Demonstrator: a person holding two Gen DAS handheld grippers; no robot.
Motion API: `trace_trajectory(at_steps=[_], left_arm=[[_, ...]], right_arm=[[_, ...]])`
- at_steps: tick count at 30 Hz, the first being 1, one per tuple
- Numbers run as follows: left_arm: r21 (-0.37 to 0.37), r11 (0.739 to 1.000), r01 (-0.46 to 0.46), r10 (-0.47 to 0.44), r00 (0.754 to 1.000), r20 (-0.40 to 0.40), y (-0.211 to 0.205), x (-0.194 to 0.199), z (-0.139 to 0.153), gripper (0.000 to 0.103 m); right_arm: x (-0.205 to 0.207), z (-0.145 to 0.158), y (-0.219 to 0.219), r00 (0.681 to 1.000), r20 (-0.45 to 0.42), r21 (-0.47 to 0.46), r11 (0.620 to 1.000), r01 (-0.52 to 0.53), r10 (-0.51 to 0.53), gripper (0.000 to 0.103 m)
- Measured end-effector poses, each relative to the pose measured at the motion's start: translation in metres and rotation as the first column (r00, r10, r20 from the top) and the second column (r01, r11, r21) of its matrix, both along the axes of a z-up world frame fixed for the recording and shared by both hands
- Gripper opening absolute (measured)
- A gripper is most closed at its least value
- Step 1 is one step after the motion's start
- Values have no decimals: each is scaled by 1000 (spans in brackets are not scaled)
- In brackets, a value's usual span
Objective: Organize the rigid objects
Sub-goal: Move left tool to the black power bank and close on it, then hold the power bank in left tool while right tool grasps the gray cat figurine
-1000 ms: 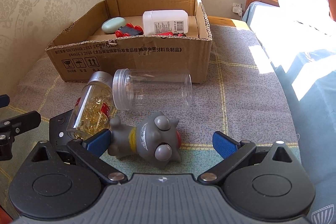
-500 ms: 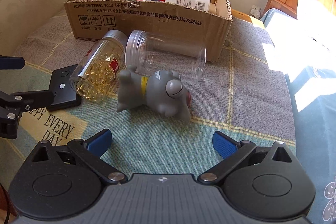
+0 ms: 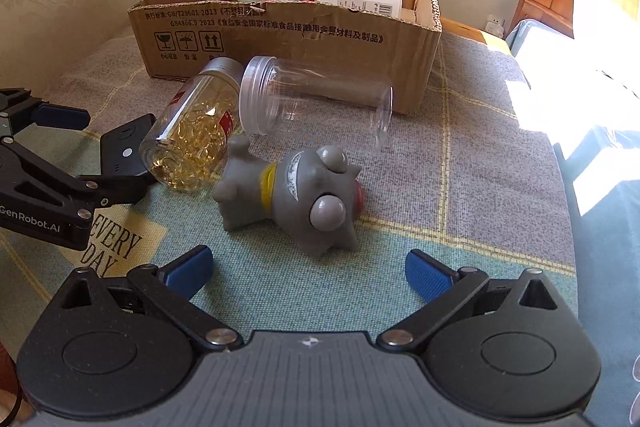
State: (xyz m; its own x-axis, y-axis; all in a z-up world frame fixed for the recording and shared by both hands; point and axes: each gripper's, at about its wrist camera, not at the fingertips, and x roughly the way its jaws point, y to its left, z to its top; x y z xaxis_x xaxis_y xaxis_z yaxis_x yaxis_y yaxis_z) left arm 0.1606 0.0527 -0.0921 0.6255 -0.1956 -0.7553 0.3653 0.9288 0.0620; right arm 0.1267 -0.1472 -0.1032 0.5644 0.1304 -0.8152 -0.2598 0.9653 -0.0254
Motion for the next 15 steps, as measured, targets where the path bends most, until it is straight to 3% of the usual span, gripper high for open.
trace_trajectory(at_steps=[4,8,15], left_arm=[[-40,999,9,-9,1000,-2,0,6,-1,96],[-69,997,45,-45,999,5,-3,5,3,70],[-62,997,-34,33,999,-18,4,-1,4,71]], right_arm=[[-3,0,-1,1000,15,5,1000,8,-8,103],[-5,0,-1,1000,24,6,1000,12,-12,103],[-9,-2,-1,999,53,12,1000,12,-13,103]])
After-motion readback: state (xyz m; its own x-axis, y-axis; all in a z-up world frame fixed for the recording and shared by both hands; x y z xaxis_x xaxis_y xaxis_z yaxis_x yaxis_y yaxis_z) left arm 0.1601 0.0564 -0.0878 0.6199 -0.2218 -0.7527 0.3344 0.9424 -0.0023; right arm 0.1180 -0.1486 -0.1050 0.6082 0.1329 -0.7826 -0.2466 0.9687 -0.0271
